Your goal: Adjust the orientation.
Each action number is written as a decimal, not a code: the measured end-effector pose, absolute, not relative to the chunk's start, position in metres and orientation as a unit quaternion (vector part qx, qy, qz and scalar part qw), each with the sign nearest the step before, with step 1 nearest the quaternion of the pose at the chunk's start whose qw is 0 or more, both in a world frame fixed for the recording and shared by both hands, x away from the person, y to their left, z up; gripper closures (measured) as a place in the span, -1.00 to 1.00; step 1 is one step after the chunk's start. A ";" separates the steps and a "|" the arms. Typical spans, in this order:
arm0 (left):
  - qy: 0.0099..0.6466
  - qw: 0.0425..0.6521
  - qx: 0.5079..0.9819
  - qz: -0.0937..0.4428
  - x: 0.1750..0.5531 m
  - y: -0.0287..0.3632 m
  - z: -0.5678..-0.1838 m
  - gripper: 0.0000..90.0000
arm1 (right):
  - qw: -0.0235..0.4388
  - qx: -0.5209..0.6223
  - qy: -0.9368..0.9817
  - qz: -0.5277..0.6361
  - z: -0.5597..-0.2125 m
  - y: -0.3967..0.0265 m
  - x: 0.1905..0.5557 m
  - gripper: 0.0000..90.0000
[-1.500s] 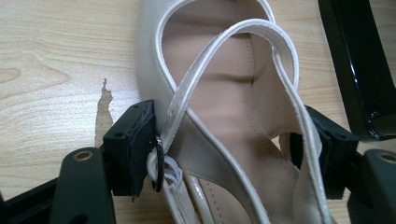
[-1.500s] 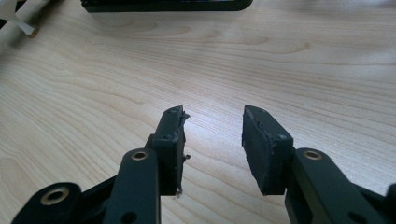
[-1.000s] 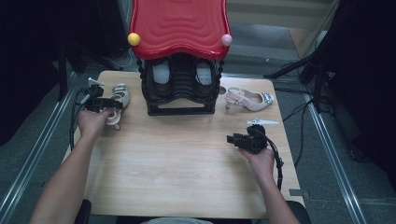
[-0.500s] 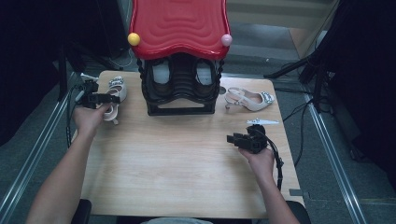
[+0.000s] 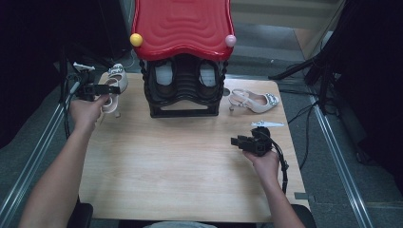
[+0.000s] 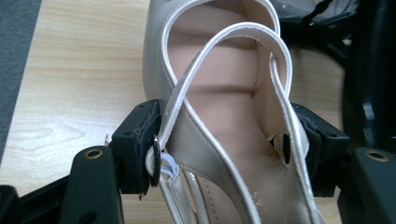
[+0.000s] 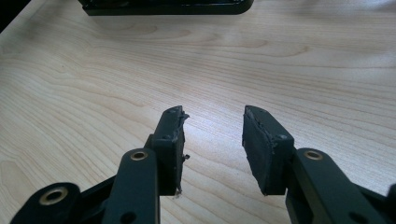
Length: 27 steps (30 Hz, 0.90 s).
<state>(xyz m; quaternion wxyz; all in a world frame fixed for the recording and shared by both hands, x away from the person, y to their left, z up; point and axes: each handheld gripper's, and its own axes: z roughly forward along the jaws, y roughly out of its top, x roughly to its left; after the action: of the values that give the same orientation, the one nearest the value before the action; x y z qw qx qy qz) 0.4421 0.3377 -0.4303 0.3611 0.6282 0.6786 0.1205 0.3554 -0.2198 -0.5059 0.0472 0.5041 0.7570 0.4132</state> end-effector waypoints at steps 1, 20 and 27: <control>0.677 0.360 0.630 0.124 0.442 0.337 -0.427 -0.26 | 0.047 0.504 0.757 0.413 -0.506 -0.220 0.355 0.33; 0.663 0.394 0.623 0.132 0.450 0.318 -0.356 -0.26 | 0.041 0.491 0.762 0.421 -0.503 -0.208 0.363 0.33; 0.657 0.389 0.630 0.141 0.455 0.312 -0.325 -0.26 | 0.040 0.488 0.763 0.422 -0.503 -0.207 0.364 0.33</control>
<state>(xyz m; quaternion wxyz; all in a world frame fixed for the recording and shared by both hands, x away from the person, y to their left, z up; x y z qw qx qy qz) 0.4548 0.3124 -0.3252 0.3890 0.6296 0.6575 0.1413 0.3644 -0.2065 -0.5032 0.0400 0.4880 0.7629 0.4222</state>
